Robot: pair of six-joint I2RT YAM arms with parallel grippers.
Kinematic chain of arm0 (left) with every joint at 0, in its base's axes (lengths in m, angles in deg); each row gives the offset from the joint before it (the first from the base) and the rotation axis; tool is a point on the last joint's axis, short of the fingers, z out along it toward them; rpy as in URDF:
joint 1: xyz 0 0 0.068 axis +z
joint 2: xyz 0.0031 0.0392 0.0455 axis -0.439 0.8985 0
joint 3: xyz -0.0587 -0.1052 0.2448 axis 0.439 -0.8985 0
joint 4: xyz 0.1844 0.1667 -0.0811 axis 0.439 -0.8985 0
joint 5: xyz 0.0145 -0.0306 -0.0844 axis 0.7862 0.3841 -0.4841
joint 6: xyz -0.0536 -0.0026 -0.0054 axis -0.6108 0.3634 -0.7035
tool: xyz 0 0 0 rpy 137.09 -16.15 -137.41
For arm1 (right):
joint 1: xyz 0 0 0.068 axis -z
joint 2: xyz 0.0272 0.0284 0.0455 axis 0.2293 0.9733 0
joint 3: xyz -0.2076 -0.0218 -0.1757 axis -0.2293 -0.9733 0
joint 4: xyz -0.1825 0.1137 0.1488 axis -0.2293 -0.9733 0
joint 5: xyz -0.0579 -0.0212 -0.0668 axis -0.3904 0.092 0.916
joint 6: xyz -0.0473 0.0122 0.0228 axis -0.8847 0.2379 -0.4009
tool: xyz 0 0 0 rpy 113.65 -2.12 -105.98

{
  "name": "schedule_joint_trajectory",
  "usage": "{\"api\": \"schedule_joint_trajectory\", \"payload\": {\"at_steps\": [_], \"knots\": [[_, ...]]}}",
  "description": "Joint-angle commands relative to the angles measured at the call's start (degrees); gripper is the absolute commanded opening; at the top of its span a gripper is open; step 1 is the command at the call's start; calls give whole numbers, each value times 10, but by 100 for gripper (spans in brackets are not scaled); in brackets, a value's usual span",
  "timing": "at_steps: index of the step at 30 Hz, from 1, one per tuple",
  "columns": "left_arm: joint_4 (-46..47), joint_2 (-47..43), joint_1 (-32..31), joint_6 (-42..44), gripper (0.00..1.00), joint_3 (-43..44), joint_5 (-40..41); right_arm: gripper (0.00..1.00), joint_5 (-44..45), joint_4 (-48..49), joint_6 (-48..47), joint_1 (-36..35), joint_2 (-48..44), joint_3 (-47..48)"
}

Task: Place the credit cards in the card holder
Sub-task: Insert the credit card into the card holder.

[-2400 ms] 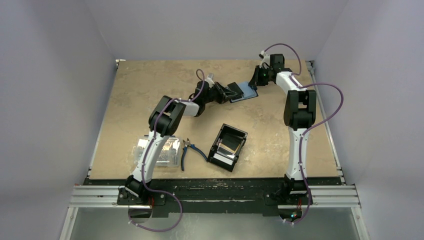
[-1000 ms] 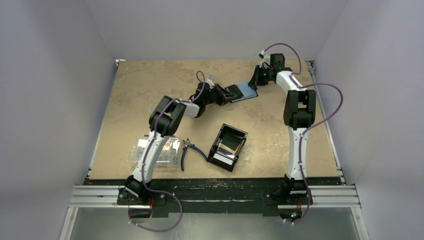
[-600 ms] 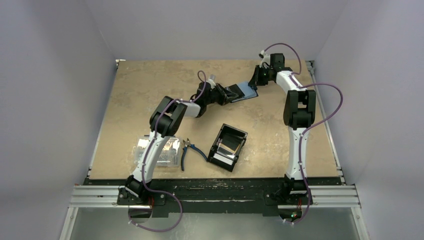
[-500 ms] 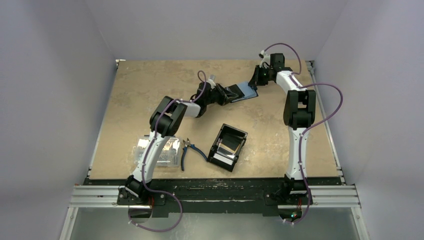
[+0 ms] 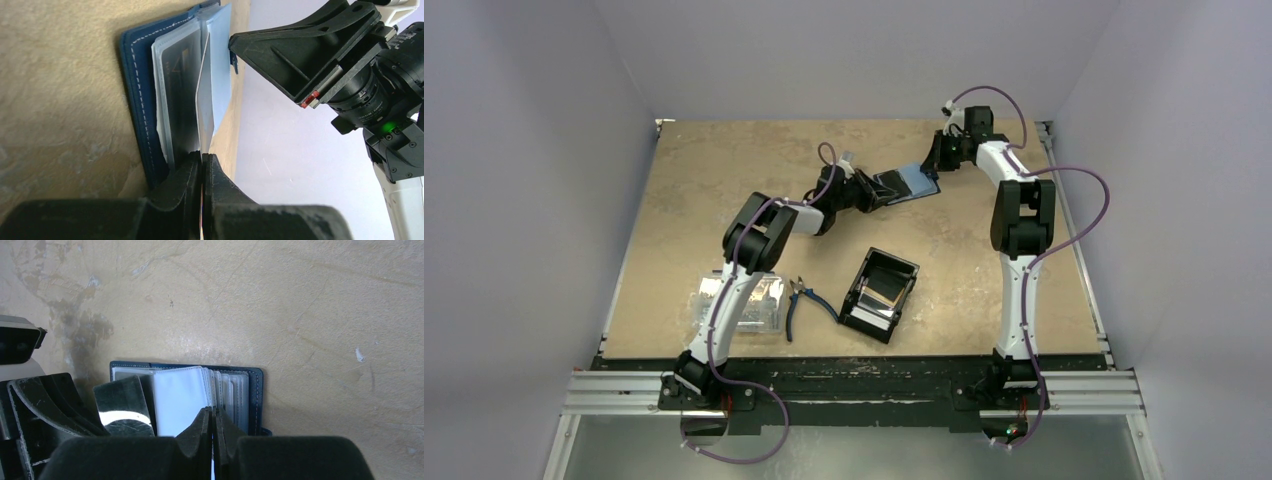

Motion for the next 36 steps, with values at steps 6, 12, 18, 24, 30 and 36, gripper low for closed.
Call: {"api": "schedule_joint_trajectory", "payload": {"at_steps": [6, 12, 18, 24, 30, 36], "knots": [[22, -10, 3, 1, 0, 3, 1, 7, 8, -51, -17, -10, 41, 5], [54, 0, 0, -19, 0, 9, -8, 7, 7, -55, -18, -10, 44, 8], [130, 2, 0, -64, 0, 4, -9, 7, 6, -57, -18, -9, 46, 11], [99, -2, -2, -47, 0, 4, -7, 7, 6, -59, -18, -10, 46, 9], [8, -28, 4, 23, 0, -9, -10, 7, 3, -62, 4, -11, 43, -6], [-156, -54, 19, 131, 0, 31, -60, 7, -24, 45, 96, -23, -27, -143]]}}
